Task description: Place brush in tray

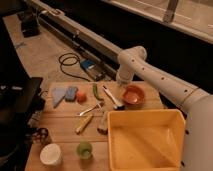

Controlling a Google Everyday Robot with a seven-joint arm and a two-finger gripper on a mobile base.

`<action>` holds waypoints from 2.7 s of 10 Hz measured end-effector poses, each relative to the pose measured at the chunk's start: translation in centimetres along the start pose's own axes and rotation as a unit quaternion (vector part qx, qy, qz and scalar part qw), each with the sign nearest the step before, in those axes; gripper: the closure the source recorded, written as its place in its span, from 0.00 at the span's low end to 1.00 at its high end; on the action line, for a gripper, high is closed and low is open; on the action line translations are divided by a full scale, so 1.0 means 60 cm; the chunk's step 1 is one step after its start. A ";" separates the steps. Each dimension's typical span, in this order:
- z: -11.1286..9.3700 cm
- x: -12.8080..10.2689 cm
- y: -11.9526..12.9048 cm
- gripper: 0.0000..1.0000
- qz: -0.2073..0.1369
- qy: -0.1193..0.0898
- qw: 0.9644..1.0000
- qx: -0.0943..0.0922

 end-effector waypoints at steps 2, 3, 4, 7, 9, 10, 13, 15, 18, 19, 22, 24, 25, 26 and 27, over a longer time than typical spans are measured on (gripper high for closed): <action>0.026 -0.021 0.012 0.35 0.020 -0.011 1.000 -0.013; 0.034 -0.027 0.014 0.35 0.025 -0.011 1.000 -0.014; 0.046 -0.032 0.016 0.35 0.036 -0.009 0.999 -0.012; 0.073 -0.040 0.013 0.35 0.052 -0.004 0.999 0.010; 0.100 -0.049 0.004 0.35 0.059 0.001 0.998 0.015; 0.110 -0.051 0.001 0.35 0.060 0.002 0.998 0.016; 0.144 -0.038 -0.016 0.35 0.067 0.013 0.997 0.022; 0.171 -0.020 -0.026 0.35 0.073 0.024 0.997 0.029; 0.207 -0.006 -0.024 0.38 0.090 0.033 0.995 0.033; 0.210 -0.001 -0.021 0.45 0.092 0.036 0.995 0.034; 0.220 -0.003 -0.003 0.75 0.081 0.048 0.995 0.034; 0.223 0.004 0.006 0.95 0.076 0.053 0.995 0.033; 0.217 0.006 0.007 1.00 0.072 0.050 0.996 0.034; 0.208 0.007 0.007 1.00 0.070 0.045 0.996 0.036; 0.187 0.004 0.005 1.00 0.061 0.036 0.997 0.041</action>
